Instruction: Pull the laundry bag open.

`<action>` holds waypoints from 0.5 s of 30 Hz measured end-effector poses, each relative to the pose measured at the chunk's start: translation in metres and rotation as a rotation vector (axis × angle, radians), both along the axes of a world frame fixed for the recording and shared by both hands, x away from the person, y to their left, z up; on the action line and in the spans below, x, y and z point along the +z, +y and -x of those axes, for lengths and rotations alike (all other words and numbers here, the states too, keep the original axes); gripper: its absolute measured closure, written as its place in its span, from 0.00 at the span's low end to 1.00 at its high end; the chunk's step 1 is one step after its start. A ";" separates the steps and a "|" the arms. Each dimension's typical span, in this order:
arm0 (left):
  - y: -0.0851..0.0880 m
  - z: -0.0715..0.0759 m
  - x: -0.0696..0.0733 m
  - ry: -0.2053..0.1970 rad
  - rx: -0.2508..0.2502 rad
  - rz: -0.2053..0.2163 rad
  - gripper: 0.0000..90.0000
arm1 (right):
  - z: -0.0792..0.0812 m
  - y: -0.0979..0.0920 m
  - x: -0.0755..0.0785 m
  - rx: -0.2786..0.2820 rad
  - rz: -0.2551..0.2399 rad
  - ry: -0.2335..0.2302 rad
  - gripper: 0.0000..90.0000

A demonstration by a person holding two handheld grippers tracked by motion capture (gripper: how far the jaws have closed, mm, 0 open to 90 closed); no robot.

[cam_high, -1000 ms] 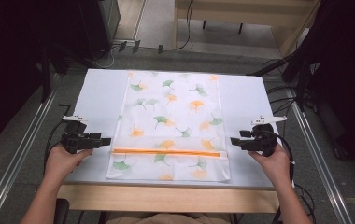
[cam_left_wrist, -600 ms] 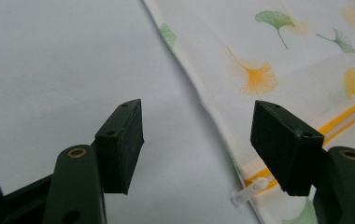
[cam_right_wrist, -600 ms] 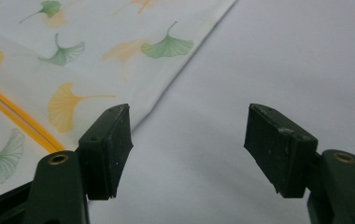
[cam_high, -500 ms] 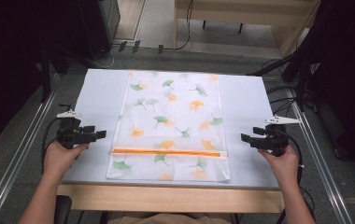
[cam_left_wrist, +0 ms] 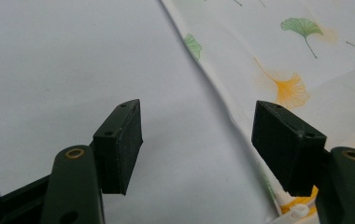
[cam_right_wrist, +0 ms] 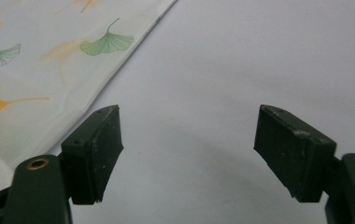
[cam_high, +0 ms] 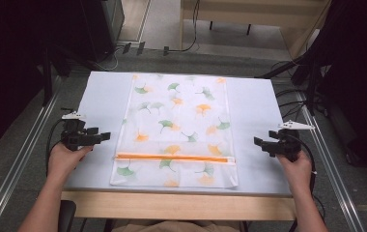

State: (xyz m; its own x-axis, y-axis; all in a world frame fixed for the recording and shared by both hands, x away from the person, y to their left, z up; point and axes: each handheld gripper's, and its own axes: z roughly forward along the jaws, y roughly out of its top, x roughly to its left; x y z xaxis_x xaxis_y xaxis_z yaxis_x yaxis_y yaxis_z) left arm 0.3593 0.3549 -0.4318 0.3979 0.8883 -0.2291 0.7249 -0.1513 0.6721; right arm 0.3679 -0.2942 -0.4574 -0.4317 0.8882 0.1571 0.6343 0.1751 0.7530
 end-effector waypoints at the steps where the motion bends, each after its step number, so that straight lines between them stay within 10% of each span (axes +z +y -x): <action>1: 0.000 0.000 0.000 -0.002 0.001 0.000 0.37 | 0.000 0.000 0.000 0.001 0.000 0.002 0.26; 15: 0.001 0.001 0.000 0.005 0.010 0.001 0.36 | -0.002 0.004 -0.003 0.030 0.023 0.026 0.26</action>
State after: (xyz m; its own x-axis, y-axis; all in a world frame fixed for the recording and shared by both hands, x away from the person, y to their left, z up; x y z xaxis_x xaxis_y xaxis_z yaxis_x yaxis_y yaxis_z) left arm 0.3587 0.3557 -0.4321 0.3882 0.8919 -0.2321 0.7297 -0.1437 0.6684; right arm 0.3700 -0.2898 -0.4604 -0.4546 0.8783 0.1481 0.6479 0.2120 0.7316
